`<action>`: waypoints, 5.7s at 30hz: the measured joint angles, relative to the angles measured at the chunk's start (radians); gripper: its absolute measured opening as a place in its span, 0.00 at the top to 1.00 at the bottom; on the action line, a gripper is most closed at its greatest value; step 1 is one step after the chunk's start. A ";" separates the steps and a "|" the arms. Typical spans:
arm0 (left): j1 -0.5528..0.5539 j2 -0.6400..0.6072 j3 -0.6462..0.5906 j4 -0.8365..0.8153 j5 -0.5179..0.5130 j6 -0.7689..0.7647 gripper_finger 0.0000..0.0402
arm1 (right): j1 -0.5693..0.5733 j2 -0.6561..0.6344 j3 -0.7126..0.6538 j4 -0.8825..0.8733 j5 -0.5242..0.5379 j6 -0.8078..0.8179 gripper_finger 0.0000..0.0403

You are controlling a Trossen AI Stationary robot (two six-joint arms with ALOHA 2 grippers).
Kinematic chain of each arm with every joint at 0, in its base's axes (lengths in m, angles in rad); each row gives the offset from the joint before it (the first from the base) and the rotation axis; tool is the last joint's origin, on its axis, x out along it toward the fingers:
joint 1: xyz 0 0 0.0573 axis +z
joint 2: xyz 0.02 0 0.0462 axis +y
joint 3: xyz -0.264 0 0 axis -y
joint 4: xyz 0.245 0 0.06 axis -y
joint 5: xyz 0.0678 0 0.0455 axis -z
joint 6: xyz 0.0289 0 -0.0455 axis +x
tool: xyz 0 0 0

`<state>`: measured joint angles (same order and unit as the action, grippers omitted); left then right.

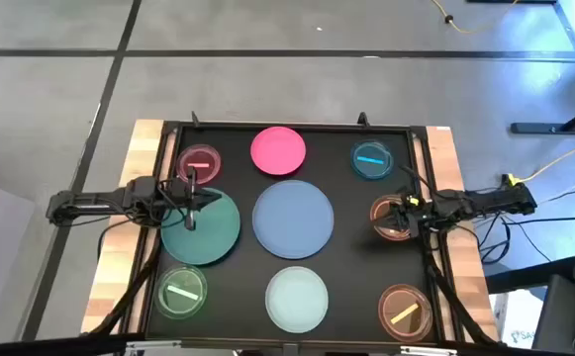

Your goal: Stack plastic plates

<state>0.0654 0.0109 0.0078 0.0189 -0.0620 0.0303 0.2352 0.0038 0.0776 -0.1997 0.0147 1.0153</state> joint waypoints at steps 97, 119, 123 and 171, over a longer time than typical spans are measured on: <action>0.000 0.246 0.000 0.457 -0.134 0.029 1.00 | 0.000 0.599 0.026 0.778 0.344 -0.851 0.97; 0.000 0.243 0.000 0.475 -0.085 0.024 1.00 | -0.111 1.632 0.769 0.764 0.206 -0.960 0.97; 0.000 0.243 0.000 0.467 -0.082 0.024 1.00 | -0.111 1.789 0.943 0.680 0.173 -1.003 0.97; 0.000 0.244 0.000 0.464 -0.109 0.032 1.00 | -0.110 2.439 1.740 0.138 0.019 -1.552 0.91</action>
<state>0.0652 0.2550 0.0082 0.4831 -0.1707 0.0620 0.1249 2.4432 1.8175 -0.0621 0.0338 -0.5367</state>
